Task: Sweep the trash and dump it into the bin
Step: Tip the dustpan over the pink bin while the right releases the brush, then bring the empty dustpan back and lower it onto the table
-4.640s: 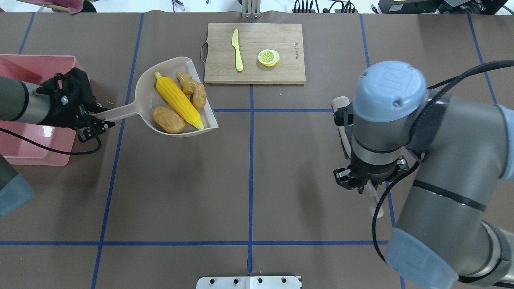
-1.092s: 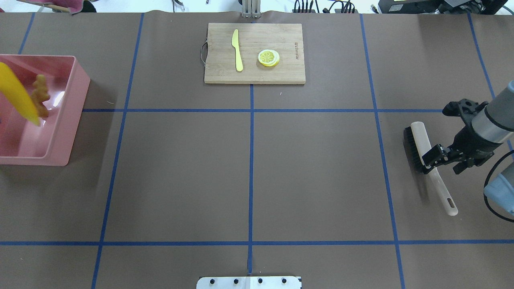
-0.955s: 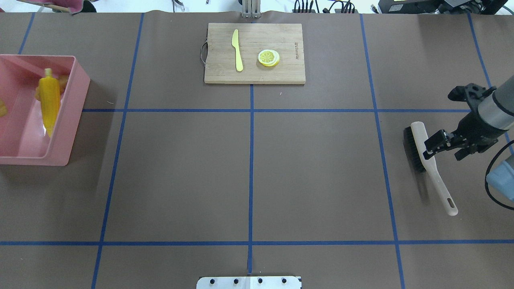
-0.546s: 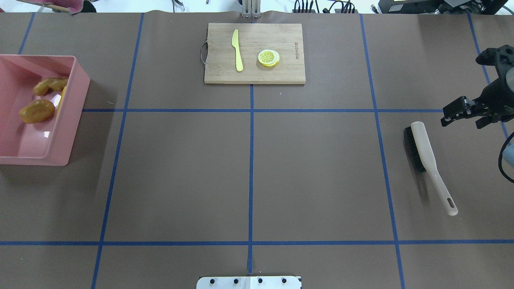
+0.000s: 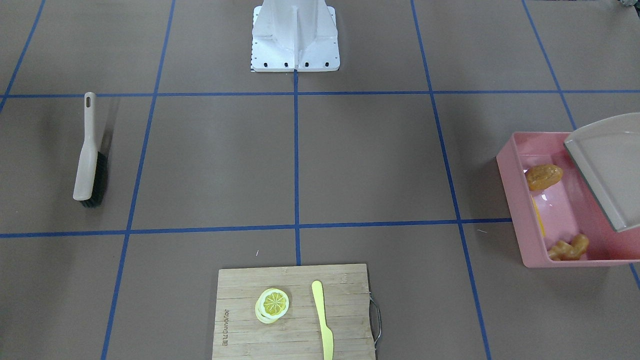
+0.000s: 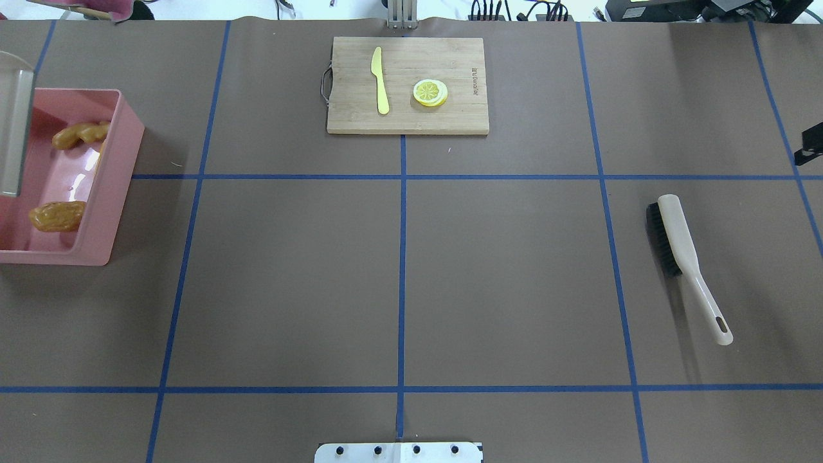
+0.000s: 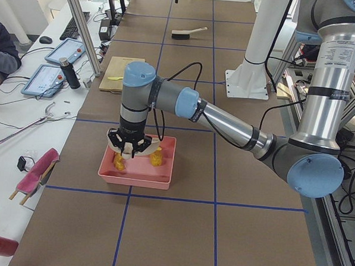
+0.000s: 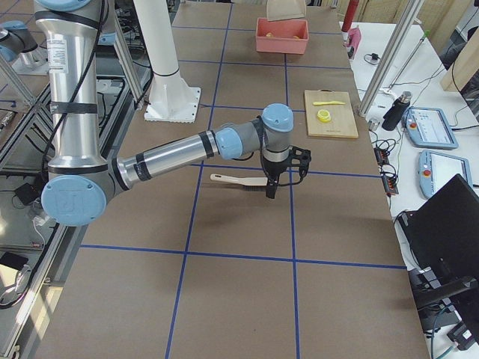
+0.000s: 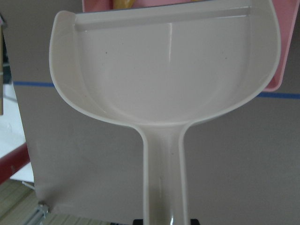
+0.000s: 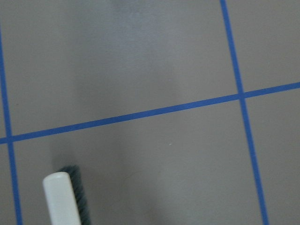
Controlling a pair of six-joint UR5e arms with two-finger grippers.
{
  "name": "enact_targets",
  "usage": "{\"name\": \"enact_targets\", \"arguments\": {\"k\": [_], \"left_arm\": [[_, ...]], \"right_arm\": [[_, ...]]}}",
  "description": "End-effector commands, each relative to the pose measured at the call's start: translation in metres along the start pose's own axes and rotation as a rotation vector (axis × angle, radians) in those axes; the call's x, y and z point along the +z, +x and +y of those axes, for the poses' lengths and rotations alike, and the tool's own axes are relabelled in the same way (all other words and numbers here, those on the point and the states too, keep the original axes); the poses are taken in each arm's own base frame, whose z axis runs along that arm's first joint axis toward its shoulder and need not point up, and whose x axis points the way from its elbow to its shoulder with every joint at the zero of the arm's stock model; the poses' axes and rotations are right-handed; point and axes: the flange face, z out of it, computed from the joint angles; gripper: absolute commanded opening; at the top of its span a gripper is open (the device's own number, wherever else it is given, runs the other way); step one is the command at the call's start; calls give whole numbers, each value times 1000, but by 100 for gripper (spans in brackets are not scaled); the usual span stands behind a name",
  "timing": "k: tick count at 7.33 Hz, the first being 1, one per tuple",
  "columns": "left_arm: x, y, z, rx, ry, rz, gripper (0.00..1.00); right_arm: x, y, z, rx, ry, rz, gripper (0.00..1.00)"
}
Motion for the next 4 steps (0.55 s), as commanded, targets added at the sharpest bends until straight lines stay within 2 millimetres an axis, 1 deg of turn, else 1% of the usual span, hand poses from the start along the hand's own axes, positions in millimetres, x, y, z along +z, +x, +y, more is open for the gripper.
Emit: {"name": "enact_targets", "arguments": {"k": [1, 2, 3, 4], "left_arm": [[-1, -20, -82, 7, 201, 38, 0], [24, -15, -135, 50, 253, 105, 0], [43, -10, -190, 65, 282, 139, 0], [66, 8, -245, 65, 327, 167, 0]], "right_arm": [[2, 80, -10, -110, -10, 28, 100], [-1, 94, -13, -76, -5, 19, 100], [-3, 98, -12, -73, -9, -2, 100], [-4, 98, -13, -65, -6, -1, 100]]}}
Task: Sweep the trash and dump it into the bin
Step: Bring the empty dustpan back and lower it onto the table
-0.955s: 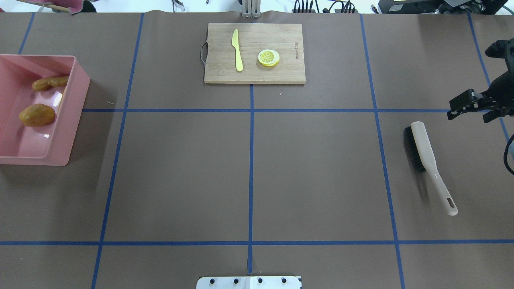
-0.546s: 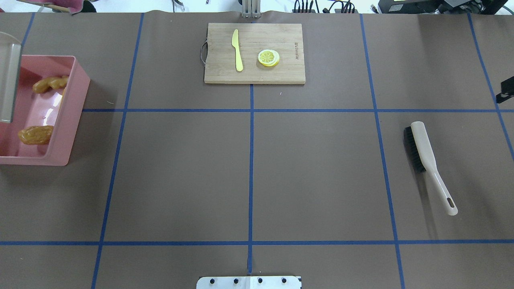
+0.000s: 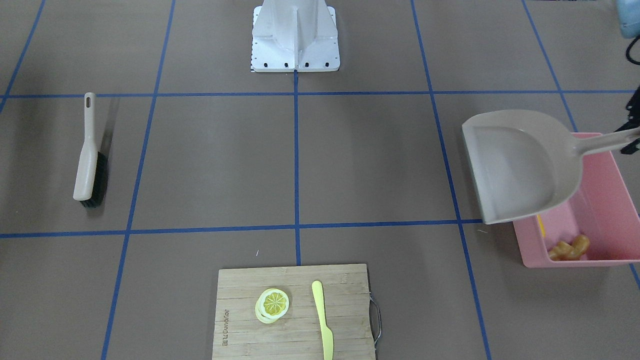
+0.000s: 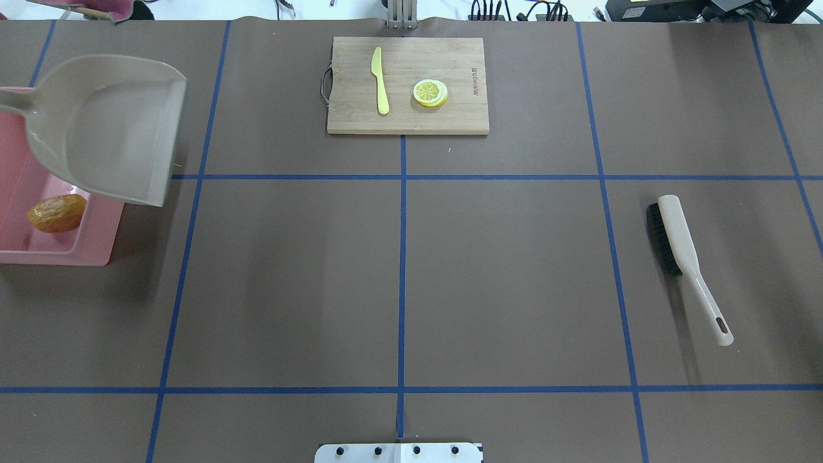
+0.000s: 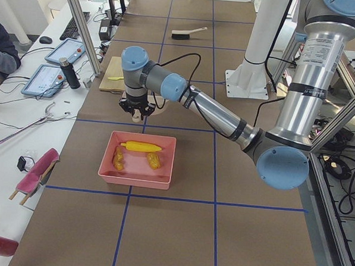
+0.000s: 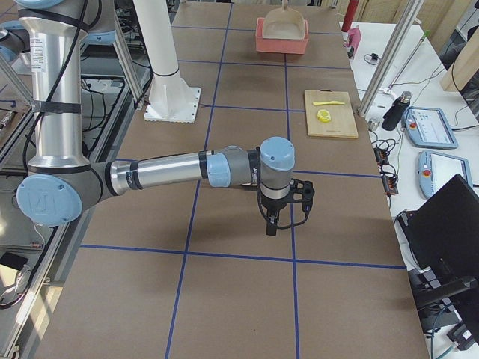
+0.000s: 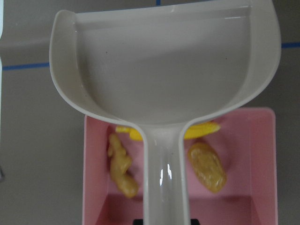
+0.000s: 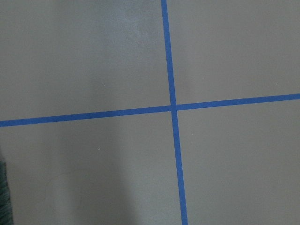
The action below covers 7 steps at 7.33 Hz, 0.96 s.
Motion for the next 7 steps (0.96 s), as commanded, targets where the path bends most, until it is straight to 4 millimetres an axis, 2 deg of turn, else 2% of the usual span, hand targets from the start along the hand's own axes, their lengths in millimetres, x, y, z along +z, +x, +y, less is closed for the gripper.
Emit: {"name": "enact_targets", "arguments": {"k": [1, 2, 3, 4, 5, 6, 7], "left_arm": [[72, 25, -100, -53, 107, 53, 0], [101, 40, -136, -48, 143, 85, 0], [119, 50, -157, -15, 150, 122, 0], [127, 52, -165, -4, 138, 121, 0], [169, 69, -185, 22, 105, 170, 0], [176, 77, -192, 39, 88, 158, 0], [179, 80, -190, 39, 87, 166, 0]], "right_arm": [[22, 26, 4, 45, -38, -8, 100], [26, 26, 0, 35, -46, -24, 100], [34, 34, -2, 40, -59, -12, 100], [35, 35, -2, 26, -56, -12, 100], [44, 43, -7, 9, -28, -4, 100], [53, 52, -10, -12, -1, -2, 100], [51, 48, -15, -41, 32, 3, 100]]}}
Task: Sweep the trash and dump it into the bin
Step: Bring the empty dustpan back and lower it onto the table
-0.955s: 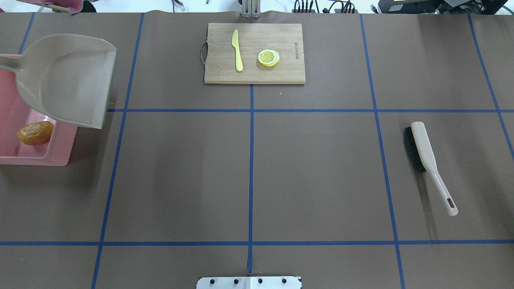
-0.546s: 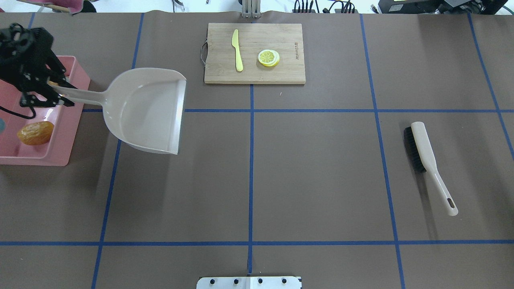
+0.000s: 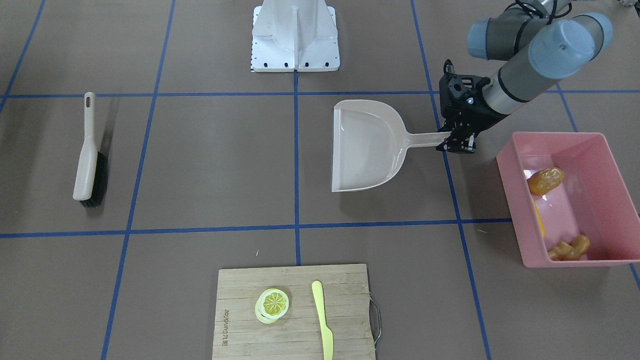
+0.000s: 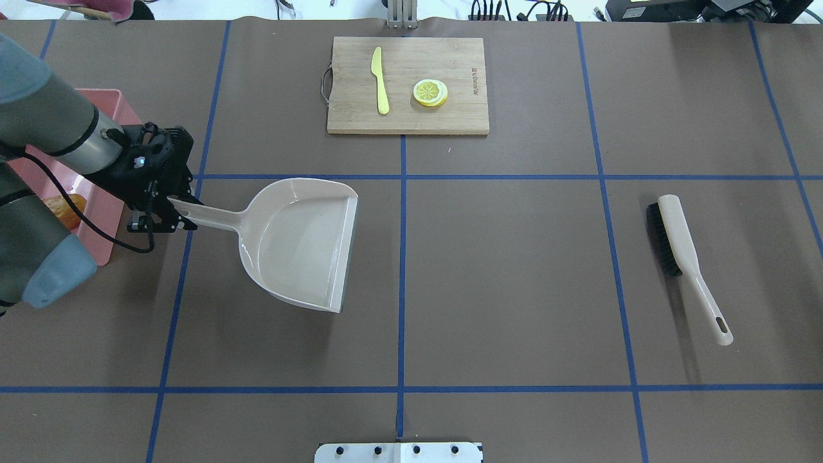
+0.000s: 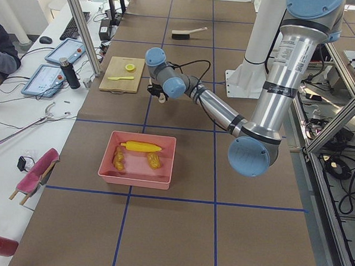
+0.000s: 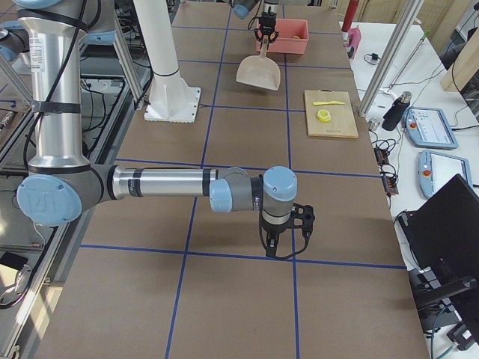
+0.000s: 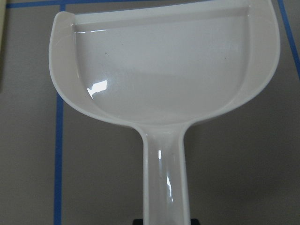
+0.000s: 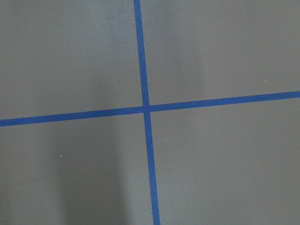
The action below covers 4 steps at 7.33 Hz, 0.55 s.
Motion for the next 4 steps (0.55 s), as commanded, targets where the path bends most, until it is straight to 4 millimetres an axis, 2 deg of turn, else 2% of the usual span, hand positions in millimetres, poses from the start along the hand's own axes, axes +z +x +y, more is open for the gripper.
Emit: {"name": "enact_targets", "arguments": {"k": [1, 2, 4], "left_arm": [[15, 7, -9, -8, -7, 6, 0], [9, 9, -18, 8, -1, -38, 0], [23, 9, -24, 38, -3, -157, 0]], "right_arm": [[4, 4, -2, -52, 48, 3, 100], [8, 6, -5, -32, 38, -7, 100], [4, -2, -5, -28, 28, -50, 100]]}}
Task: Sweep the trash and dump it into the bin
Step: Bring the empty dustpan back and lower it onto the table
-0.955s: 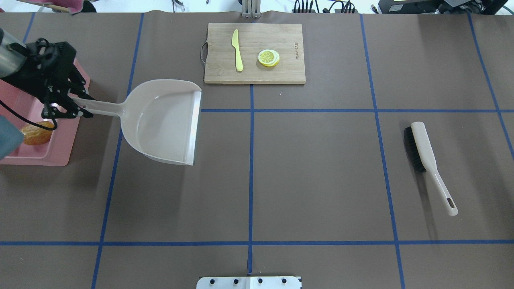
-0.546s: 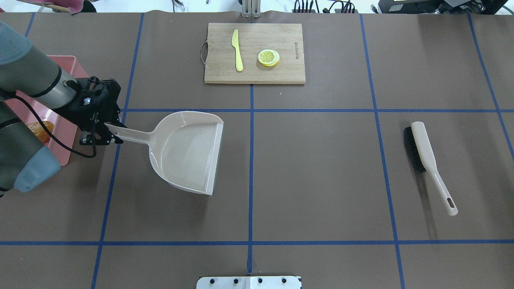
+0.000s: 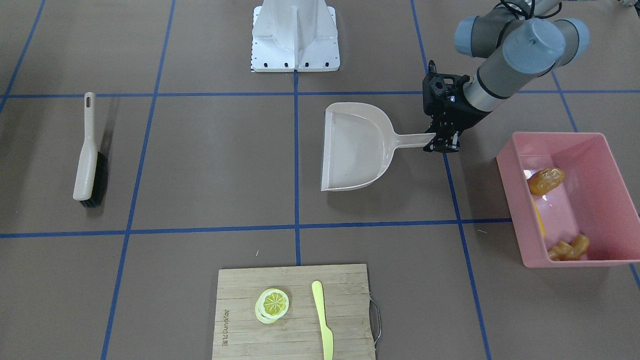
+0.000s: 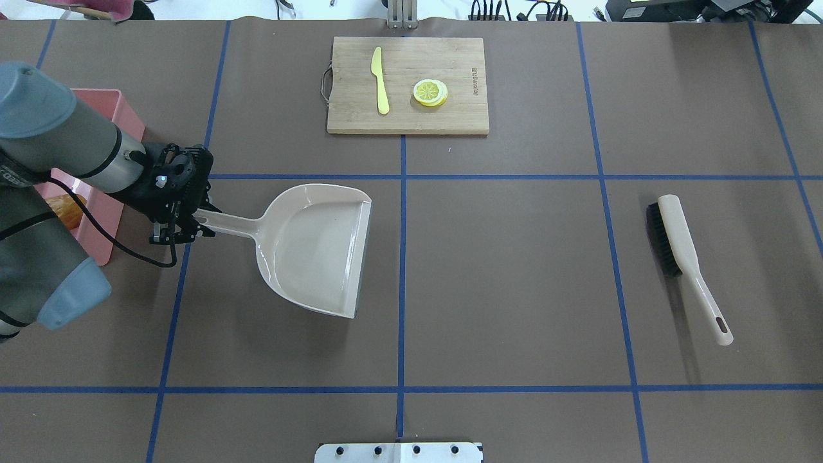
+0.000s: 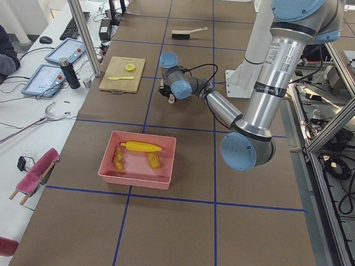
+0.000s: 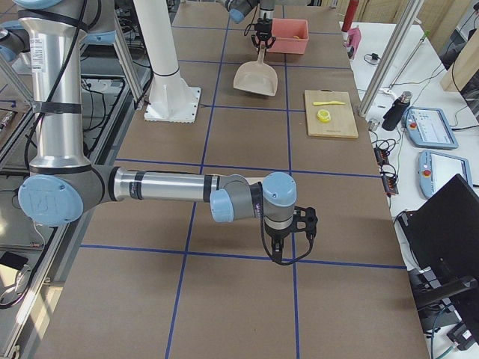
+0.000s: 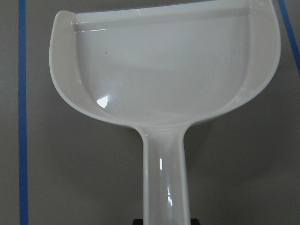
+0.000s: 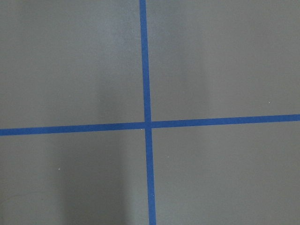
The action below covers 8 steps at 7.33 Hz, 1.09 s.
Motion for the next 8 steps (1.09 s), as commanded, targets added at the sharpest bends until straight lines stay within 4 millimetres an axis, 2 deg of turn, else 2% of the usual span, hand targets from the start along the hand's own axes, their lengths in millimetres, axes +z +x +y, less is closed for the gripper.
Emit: {"name": "enact_targets", "arguments": {"k": [1, 3, 6, 7, 8], "left_arm": [[16, 4, -9, 8, -6, -61, 0], [44, 22, -25, -13, -2, -7, 0], [47, 23, -32, -1, 1, -7, 1], [52, 22, -28, -1, -11, -11, 25], [56, 22, -26, 4, -9, -13, 99]], "right_arm": [[-1, -3, 2, 40, -31, -33, 100], [-7, -11, 1, 82, -29, -33, 100], [-4, -11, 2, 81, -29, -35, 100], [-3, -9, 5, 83, -31, -35, 100], [-4, -10, 5, 82, -29, -35, 100]]}}
